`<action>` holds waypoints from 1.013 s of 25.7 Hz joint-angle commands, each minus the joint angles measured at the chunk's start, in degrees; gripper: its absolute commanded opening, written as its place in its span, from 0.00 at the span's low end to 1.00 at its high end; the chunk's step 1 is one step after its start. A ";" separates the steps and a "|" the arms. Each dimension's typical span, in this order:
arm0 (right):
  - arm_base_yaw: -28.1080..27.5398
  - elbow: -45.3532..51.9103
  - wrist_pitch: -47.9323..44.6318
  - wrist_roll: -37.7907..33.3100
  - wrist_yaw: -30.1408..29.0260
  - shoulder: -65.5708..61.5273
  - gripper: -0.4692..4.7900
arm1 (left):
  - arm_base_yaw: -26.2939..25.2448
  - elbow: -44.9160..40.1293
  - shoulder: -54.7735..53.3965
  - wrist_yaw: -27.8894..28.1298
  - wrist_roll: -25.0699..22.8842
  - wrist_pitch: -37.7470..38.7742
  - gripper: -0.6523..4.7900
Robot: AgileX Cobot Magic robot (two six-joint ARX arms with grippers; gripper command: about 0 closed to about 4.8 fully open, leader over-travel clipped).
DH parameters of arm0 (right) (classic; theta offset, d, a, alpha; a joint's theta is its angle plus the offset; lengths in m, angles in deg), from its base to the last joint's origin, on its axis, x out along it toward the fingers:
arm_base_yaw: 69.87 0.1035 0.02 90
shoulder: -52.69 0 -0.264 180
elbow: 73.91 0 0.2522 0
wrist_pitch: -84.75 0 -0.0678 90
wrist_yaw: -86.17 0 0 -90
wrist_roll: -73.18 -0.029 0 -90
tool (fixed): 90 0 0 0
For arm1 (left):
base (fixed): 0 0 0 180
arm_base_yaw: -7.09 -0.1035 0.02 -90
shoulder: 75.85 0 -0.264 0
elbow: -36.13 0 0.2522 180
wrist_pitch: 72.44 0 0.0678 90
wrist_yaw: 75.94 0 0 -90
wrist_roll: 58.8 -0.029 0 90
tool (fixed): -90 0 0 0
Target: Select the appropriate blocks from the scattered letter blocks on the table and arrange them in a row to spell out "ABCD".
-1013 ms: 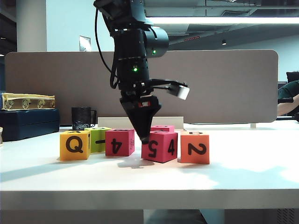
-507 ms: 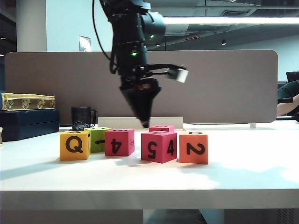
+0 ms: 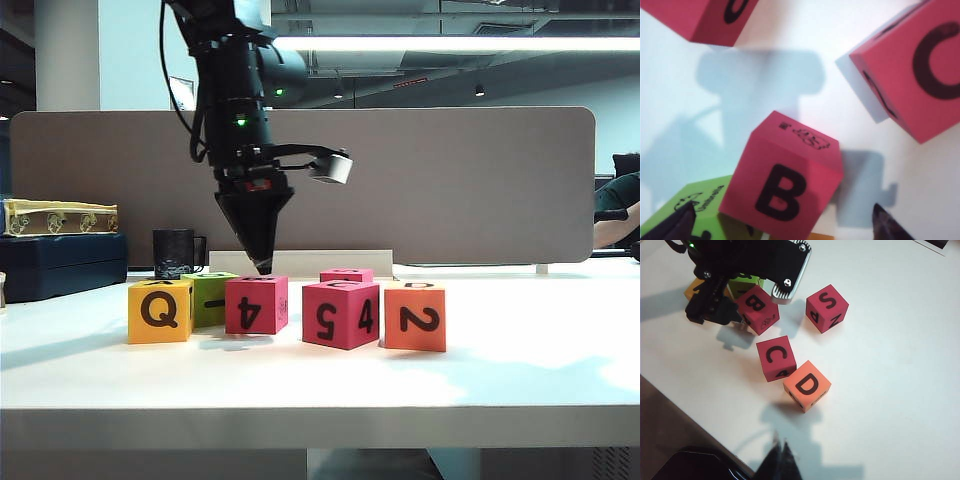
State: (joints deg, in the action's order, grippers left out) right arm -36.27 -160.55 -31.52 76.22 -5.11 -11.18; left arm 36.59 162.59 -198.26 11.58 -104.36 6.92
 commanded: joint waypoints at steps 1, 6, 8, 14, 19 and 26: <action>0.07 -0.22 -0.92 -0.02 -0.20 0.15 0.09 | -0.76 0.04 0.28 -3.21 -4.17 -0.20 0.96; 0.07 -0.22 -0.92 -0.02 -0.17 0.15 0.09 | -1.44 0.04 0.22 -5.33 -7.06 -1.53 0.96; 0.07 -0.22 -0.92 -0.02 -0.20 0.15 0.09 | -1.64 0.04 0.20 -5.46 -7.96 -2.19 0.96; 0.07 -0.22 -0.83 -0.02 -0.26 0.15 0.09 | -2.49 0.02 -1.31 -8.22 -10.45 -2.08 0.96; 0.07 -0.22 -0.52 -0.02 -0.33 0.15 0.09 | -2.86 0.02 -2.32 -8.09 -11.67 -2.51 0.96; 0.07 -0.22 -0.50 -0.02 -0.35 0.15 0.09 | -3.30 0.00 -3.50 -8.35 -11.63 -4.26 0.82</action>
State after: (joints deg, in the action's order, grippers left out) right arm -36.29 -160.55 -31.50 76.22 -5.32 -11.18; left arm 33.31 162.48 -201.76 3.99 -115.84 3.16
